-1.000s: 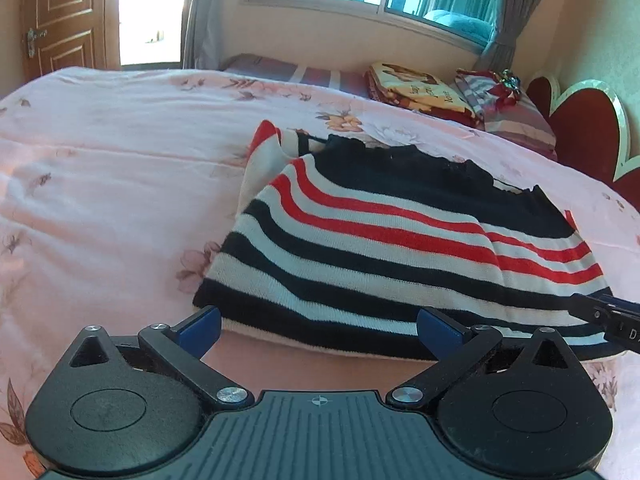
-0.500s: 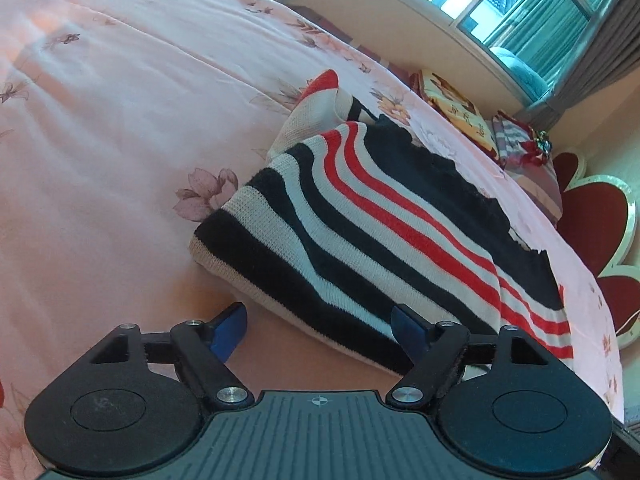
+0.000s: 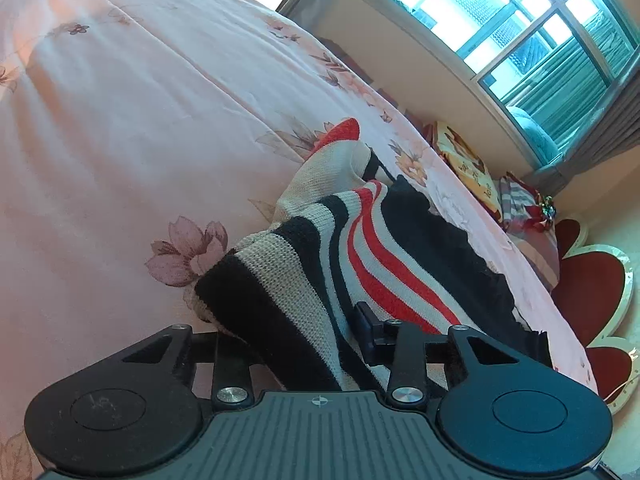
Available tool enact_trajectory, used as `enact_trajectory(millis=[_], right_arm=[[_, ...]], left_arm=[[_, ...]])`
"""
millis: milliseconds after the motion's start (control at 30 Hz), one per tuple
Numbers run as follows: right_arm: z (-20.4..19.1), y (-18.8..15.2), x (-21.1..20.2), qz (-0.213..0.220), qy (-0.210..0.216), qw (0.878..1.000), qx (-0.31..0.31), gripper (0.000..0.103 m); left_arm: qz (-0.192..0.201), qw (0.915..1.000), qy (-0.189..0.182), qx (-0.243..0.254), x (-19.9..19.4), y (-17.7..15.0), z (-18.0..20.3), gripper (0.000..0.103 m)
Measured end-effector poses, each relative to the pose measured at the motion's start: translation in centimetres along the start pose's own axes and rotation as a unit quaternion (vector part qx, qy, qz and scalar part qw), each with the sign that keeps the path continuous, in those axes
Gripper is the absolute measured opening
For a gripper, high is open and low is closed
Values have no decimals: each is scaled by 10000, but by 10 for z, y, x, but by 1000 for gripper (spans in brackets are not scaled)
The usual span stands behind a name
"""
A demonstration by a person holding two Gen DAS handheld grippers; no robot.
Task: Fold small clothes
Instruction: 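Grasp the folded sweater's side with the left gripper, fold it inward, release, then grasp the other side with the right gripper, fold it over, release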
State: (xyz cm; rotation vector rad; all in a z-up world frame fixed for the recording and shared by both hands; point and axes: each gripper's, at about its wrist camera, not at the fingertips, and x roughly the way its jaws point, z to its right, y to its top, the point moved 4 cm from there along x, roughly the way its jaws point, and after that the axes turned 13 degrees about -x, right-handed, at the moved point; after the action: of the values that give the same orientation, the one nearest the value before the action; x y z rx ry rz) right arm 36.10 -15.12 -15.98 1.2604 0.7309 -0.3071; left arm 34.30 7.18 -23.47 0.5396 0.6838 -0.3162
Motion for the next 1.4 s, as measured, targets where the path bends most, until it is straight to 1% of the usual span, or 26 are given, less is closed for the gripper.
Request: enact_trajectory(millis=[100,133,200,267,300,333,367,433,533,633,700,767,800,933,1000,1067,1100,1133,1167,1200,1233,1267,1300,1333,1367,1400], right_arm=[[-5,0,9,-65,-179,9997,-180,55],[-6,-7,18,-281,-221,9990,-263,55],[-12,-13,21,-264,-265,9980,-516,56],[-11,-7,17,-342,-249,9978,-511,55],[-9,-4,13,-279,-231,9985,-422,52],[-7,-6,11,-214,-285,9987,-360,51],[-7,-11,15,-295,-301,9982,-416,52],[-11,-15,16,-240,-335,9967,-698,52],[-3,-11,15,-278,-192,9987,-388,52],[3,-11,8,-174,-38,9998,-121,52],[12,-12,-1,-64,-36,9999,111,53],[28,-14,-13,43,-139,9994,317,53],[35,-16,-18,65,-211,9991,365,53],[82,-39,-41,-14,-676,9954,679,53],[104,-54,-48,-127,-866,9922,887,53],[123,-71,-55,-243,-988,9886,1108,52],[129,-76,-59,-260,-1023,9874,1180,52],[134,-81,-63,-258,-993,9867,1262,51],[137,-83,-66,-253,-921,9864,1337,48],[139,-85,-69,-215,-837,9861,1420,48],[141,-85,-72,-171,-761,9852,1528,48],[144,-85,-75,-125,-704,9838,1646,49],[148,-85,-78,-91,-665,9821,1761,51],[151,-85,-80,-60,-620,9805,1864,53],[154,-84,-81,-34,-567,9789,1961,54],[157,-82,-83,0,-501,9774,2054,54]], left_arm=[[-27,10000,-52,-45,2,1,1,31],[-49,9999,-78,-60,4,1,2,29],[-67,9999,-107,-34,1,0,-1,26],[-58,9999,-136,10,-2,0,-1,22],[-30,9999,-162,43,-4,0,0,21],[23,9997,-196,120,-7,0,3,20],[70,9995,-230,210,-10,-1,8,19],[192,9981,-355,455,-17,-2,19,18],[335,9939,-585,872,-26,-3,42,16],[497,9861,-862,1328,-35,-9,72,16],[538,9767,-1098,1765,-38,-18,99,16],[469,9640,-1362,2234,-38,-34,128,16],[411,9557,-1518,2487,-39,-44,144,16],[-92,9256,-1991,3219,-29,-94,192,16],[-350,9126,-2006,3544,-18,-123,204,16],[-707,9015,-1757,3891,1,-150,207,16],[-738,8962,-1649,4051,5,-160,206,19],[-735,8879,-1582,4258,7,-167,205,21],[-737,8778,-1535,4477,5,-173,205,30],[-759,8712,-1521,4606,-1,-176,203,38],[-779,8718,-1534,4586,-6,-172,202,43],[-831,8753,-1556,4503,-15,-167,200,57],[-897,8797,-1591,4391,-24,-160,199,80],[-917,8846,-1646,4266,-30,-153,198,87],[-833,8886,-1725,4168,-40,-146,191,89],[-736,8898,-1775,4140,-50,-140,190,89]])
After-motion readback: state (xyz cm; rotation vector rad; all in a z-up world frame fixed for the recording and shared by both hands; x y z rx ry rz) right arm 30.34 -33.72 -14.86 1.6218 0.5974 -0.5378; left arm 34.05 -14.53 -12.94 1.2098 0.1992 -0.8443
